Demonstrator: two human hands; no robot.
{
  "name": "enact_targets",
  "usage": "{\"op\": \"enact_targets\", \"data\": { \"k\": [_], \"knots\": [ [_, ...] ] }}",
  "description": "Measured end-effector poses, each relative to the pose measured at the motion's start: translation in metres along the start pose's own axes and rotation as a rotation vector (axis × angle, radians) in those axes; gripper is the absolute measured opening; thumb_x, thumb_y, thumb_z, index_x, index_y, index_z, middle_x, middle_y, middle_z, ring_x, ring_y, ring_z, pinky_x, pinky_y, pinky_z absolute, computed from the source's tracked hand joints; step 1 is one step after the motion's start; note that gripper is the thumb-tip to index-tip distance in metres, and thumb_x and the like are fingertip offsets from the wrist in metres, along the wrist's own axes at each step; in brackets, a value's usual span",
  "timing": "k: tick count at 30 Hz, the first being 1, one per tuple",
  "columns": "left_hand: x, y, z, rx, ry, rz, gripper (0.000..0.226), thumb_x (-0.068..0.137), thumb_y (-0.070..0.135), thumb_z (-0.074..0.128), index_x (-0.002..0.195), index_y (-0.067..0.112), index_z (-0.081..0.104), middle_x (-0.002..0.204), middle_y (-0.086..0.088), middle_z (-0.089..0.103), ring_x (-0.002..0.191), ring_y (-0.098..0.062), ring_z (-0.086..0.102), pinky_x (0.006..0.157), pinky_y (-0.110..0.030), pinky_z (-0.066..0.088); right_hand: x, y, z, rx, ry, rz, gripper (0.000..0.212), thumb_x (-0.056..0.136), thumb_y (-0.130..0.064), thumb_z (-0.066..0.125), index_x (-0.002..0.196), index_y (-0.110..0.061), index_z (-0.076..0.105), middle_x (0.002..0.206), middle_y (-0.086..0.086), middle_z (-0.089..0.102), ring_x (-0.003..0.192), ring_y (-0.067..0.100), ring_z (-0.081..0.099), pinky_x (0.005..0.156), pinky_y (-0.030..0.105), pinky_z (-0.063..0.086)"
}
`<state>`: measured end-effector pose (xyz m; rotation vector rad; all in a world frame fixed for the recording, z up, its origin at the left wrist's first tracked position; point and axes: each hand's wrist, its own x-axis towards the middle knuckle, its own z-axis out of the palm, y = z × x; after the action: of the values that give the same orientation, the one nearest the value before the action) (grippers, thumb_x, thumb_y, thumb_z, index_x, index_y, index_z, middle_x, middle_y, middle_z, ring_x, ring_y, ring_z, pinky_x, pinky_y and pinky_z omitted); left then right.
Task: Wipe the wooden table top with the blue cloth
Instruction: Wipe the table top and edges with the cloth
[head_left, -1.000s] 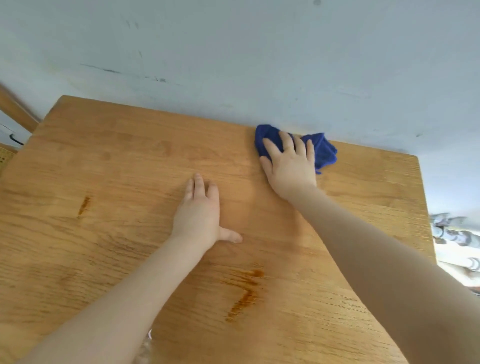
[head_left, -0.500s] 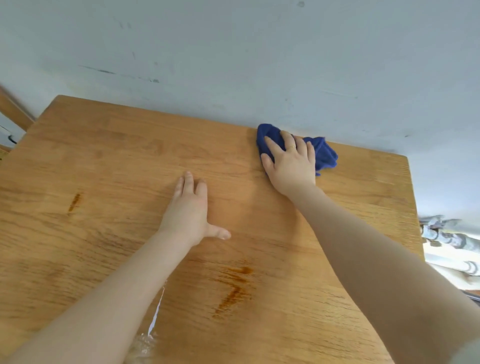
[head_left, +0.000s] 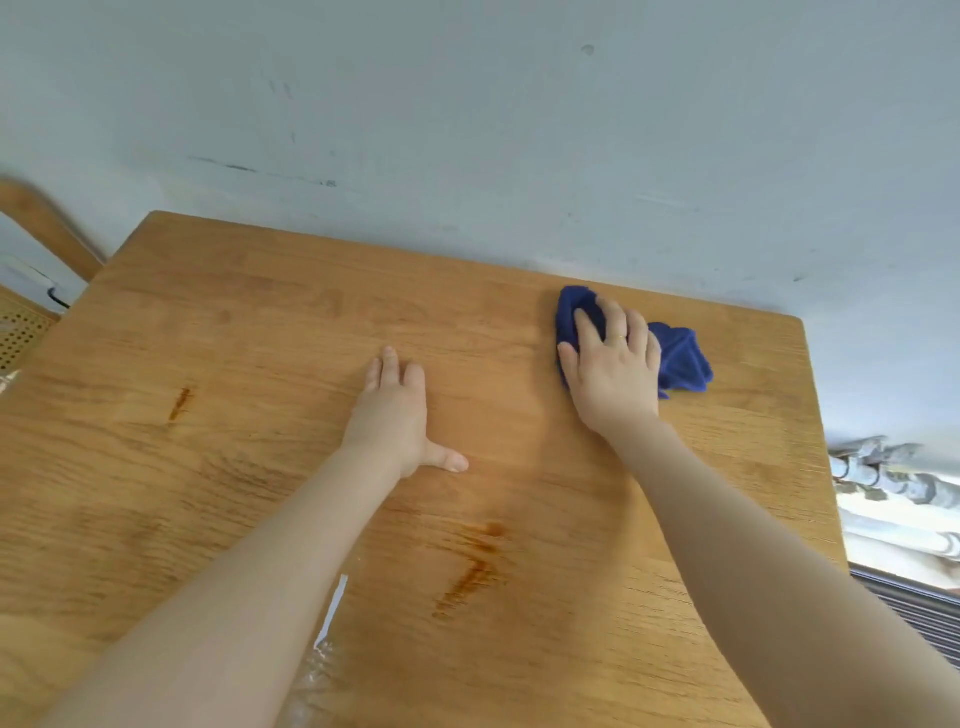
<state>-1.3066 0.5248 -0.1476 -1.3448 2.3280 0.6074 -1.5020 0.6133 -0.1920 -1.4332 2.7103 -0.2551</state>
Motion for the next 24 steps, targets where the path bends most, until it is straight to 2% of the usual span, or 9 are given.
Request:
{"op": "enact_targets", "data": {
  "k": [2, 3, 5, 7, 11, 14, 17, 20, 24],
  "knots": [
    [0.003, -0.002, 0.002, -0.002, 0.01, 0.012, 0.129, 0.058, 0.056, 0.078, 0.149, 0.012, -0.001, 0.156, -0.011, -0.018, 0.145, -0.025, -0.013, 0.117, -0.036, 0.008, 0.025, 0.0, 0.003, -0.01, -0.004, 0.043, 0.054, 0.098, -0.039, 0.033, 0.146, -0.015, 0.025, 0.15, 0.01, 0.029, 0.134, 0.032, 0.025, 0.106, 0.046, 0.019],
    [0.004, -0.002, 0.003, -0.001, 0.023, 0.02, 0.128, 0.058, 0.057, 0.078, 0.149, 0.012, 0.0, 0.156, -0.012, -0.017, 0.145, -0.025, -0.013, 0.117, -0.036, 0.009, 0.031, 0.002, 0.004, -0.018, -0.001, 0.025, 0.054, 0.098, -0.04, 0.032, 0.147, -0.019, 0.022, 0.149, 0.009, 0.029, 0.134, 0.032, 0.026, 0.106, 0.046, 0.019],
    [0.004, -0.002, 0.003, 0.014, 0.025, 0.03, 0.128, 0.058, 0.059, 0.077, 0.149, 0.012, 0.0, 0.156, -0.013, -0.017, 0.145, -0.026, -0.012, 0.117, -0.036, 0.009, 0.02, 0.005, 0.003, -0.028, -0.015, -0.034, 0.052, 0.097, -0.045, 0.023, 0.144, -0.024, 0.03, 0.149, 0.009, 0.032, 0.133, 0.033, 0.027, 0.107, 0.046, 0.02],
    [0.002, -0.004, 0.005, 0.043, 0.009, 0.025, 0.129, 0.058, 0.061, 0.076, 0.149, 0.011, -0.001, 0.156, -0.014, -0.017, 0.145, -0.028, -0.012, 0.117, -0.037, 0.009, -0.014, 0.002, 0.001, -0.019, -0.066, -0.105, 0.06, 0.091, -0.05, 0.014, 0.141, -0.028, 0.037, 0.148, 0.007, 0.035, 0.134, 0.033, 0.029, 0.109, 0.047, 0.019],
    [0.003, -0.001, -0.002, 0.059, -0.008, 0.02, 0.128, 0.058, 0.06, 0.077, 0.148, 0.009, 0.001, 0.155, -0.017, -0.016, 0.144, -0.031, -0.01, 0.118, -0.04, 0.012, -0.07, -0.014, -0.007, 0.012, -0.175, -0.186, 0.056, 0.09, -0.052, 0.015, 0.142, -0.037, 0.032, 0.151, 0.0, 0.032, 0.139, 0.029, 0.025, 0.113, 0.046, 0.008],
    [0.003, 0.003, -0.005, 0.073, -0.027, 0.006, 0.129, 0.059, 0.061, 0.076, 0.148, 0.008, 0.0, 0.155, -0.017, -0.016, 0.144, -0.032, -0.01, 0.118, -0.04, 0.013, -0.054, -0.01, -0.008, 0.014, -0.191, -0.204, 0.055, 0.091, -0.053, 0.013, 0.142, -0.04, 0.03, 0.154, -0.005, 0.025, 0.142, 0.023, 0.017, 0.114, 0.044, 0.003],
    [0.003, -0.002, -0.001, 0.098, -0.019, 0.035, 0.128, 0.061, 0.064, 0.073, 0.149, 0.008, -0.003, 0.155, -0.018, -0.016, 0.144, -0.032, -0.01, 0.118, -0.04, 0.011, -0.006, -0.003, -0.001, 0.019, -0.137, -0.055, 0.046, 0.097, -0.046, 0.026, 0.143, -0.039, 0.028, 0.156, -0.005, 0.02, 0.144, 0.021, 0.011, 0.115, 0.045, 0.003],
    [0.003, -0.005, 0.001, 0.097, 0.022, 0.069, 0.129, 0.059, 0.066, 0.072, 0.149, 0.009, -0.002, 0.155, -0.019, -0.013, 0.144, -0.033, -0.008, 0.118, -0.041, 0.009, 0.037, -0.006, 0.002, 0.037, -0.107, 0.105, 0.046, 0.098, -0.043, 0.026, 0.144, -0.037, 0.026, 0.157, -0.002, 0.016, 0.144, 0.022, 0.008, 0.115, 0.047, 0.001],
    [0.002, -0.004, -0.001, 0.127, 0.001, 0.06, 0.13, 0.059, 0.068, 0.071, 0.149, 0.008, -0.002, 0.155, -0.02, -0.013, 0.144, -0.034, -0.007, 0.117, -0.042, 0.009, 0.019, -0.023, 0.001, 0.049, -0.133, 0.134, 0.047, 0.099, -0.043, 0.026, 0.145, -0.036, 0.024, 0.157, -0.001, 0.013, 0.144, 0.023, 0.005, 0.115, 0.047, -0.001]
  ]
}}
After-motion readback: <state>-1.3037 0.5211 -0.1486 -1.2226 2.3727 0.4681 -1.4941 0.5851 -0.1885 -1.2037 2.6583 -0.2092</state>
